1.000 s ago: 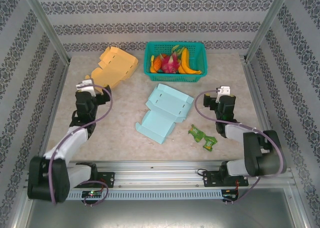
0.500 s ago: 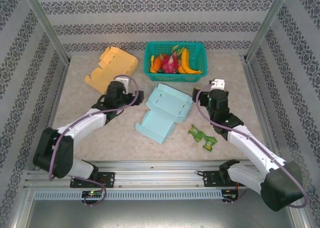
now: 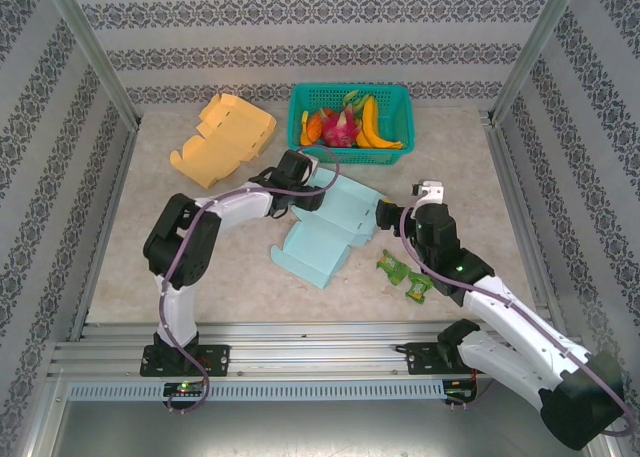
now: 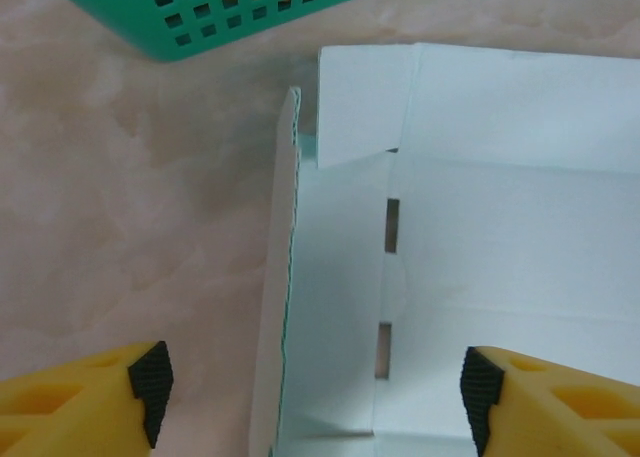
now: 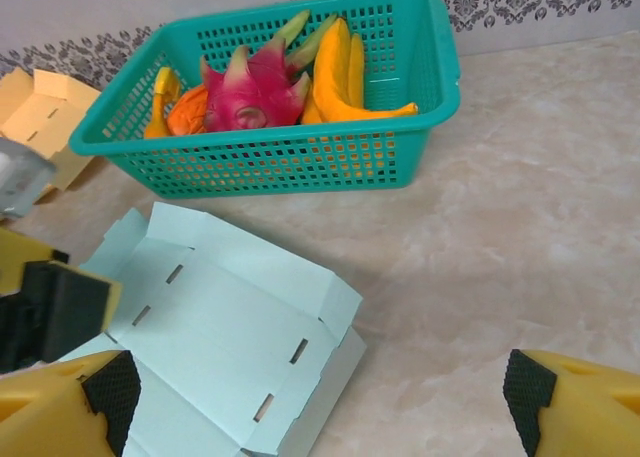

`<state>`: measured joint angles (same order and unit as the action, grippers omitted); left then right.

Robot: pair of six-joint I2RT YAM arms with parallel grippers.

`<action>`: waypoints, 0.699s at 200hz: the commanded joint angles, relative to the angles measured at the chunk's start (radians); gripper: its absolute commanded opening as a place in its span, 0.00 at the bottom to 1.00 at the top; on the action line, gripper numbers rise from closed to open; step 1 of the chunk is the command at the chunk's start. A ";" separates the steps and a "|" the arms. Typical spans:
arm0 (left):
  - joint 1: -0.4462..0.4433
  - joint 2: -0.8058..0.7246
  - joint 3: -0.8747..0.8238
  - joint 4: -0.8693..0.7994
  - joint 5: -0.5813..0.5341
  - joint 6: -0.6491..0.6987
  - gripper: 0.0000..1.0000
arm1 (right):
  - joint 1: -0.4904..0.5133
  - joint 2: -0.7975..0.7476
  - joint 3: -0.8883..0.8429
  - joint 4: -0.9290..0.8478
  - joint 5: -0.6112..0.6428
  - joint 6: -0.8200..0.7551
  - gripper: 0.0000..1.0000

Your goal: Fold the paper box

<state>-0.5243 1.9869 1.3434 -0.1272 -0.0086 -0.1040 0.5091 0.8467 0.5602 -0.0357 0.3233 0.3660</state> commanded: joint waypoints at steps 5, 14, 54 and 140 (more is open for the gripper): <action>-0.006 0.050 0.059 -0.057 -0.026 0.050 0.73 | 0.017 -0.048 -0.020 -0.001 -0.026 0.001 0.94; -0.006 0.064 0.075 -0.057 -0.018 0.054 0.70 | 0.017 -0.059 -0.026 0.002 -0.019 -0.002 0.93; -0.006 0.095 0.126 -0.058 0.004 0.063 0.48 | 0.016 -0.041 -0.027 0.008 -0.022 -0.025 0.88; -0.009 -0.144 -0.070 0.050 0.033 0.050 0.00 | 0.023 0.120 0.097 0.004 -0.137 -0.056 0.84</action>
<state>-0.5243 1.9907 1.3544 -0.1390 0.0273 -0.0521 0.5156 0.9287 0.5831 -0.0429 0.2413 0.3344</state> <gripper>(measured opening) 0.059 0.850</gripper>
